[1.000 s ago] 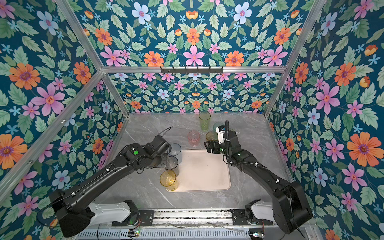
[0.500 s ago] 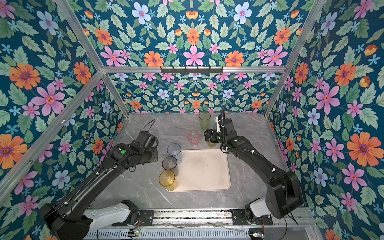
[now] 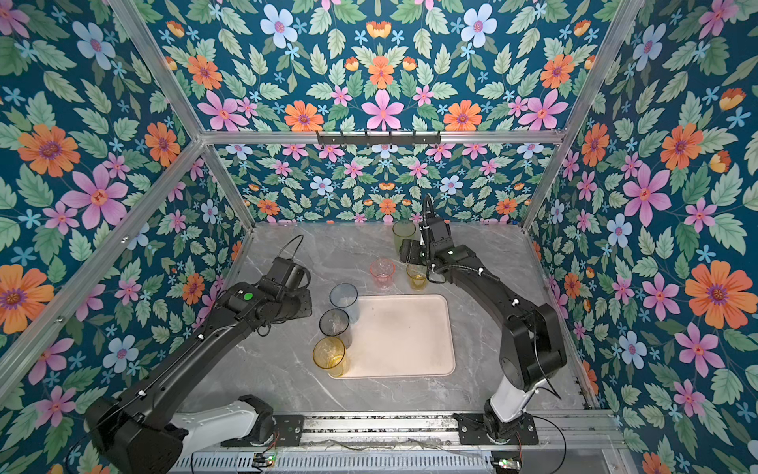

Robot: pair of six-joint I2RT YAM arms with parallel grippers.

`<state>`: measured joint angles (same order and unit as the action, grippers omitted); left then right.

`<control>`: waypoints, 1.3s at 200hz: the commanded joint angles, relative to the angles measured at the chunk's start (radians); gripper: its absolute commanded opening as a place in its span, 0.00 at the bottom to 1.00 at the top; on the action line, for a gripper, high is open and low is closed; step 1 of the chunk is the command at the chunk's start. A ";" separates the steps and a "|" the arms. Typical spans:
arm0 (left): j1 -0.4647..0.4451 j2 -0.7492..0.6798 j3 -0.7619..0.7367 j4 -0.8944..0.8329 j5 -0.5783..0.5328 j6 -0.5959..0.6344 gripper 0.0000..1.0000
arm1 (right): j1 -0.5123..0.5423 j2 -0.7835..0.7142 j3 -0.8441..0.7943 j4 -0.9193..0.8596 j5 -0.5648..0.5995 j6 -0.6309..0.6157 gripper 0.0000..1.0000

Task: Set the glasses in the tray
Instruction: 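Move the right gripper over the tall green glass farthest from the robot, then lower the right gripper onto the green glass rim and close on it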

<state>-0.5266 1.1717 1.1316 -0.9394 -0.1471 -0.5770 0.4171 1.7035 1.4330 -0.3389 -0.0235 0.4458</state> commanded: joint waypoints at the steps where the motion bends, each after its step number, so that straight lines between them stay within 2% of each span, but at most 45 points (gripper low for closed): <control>1: 0.011 -0.010 -0.007 0.012 0.008 0.014 0.42 | -0.009 0.039 0.043 -0.014 0.002 0.019 0.92; 124: 0.036 -0.003 -0.030 0.052 0.028 0.032 0.43 | -0.068 0.344 0.456 -0.148 0.039 0.006 0.92; 196: 0.037 -0.002 -0.039 0.058 0.040 0.031 0.43 | -0.075 0.572 0.777 -0.329 0.083 0.002 0.88; 225: 0.037 -0.007 -0.048 0.058 0.044 0.029 0.43 | -0.075 0.625 0.847 -0.360 0.077 0.001 0.82; 260: 0.037 -0.011 -0.049 0.059 0.046 0.029 0.43 | -0.079 0.660 0.884 -0.364 0.066 -0.002 0.70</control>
<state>-0.4908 1.1656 1.0821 -0.8898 -0.1036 -0.5510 0.3416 2.3478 2.2913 -0.6685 0.0391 0.4561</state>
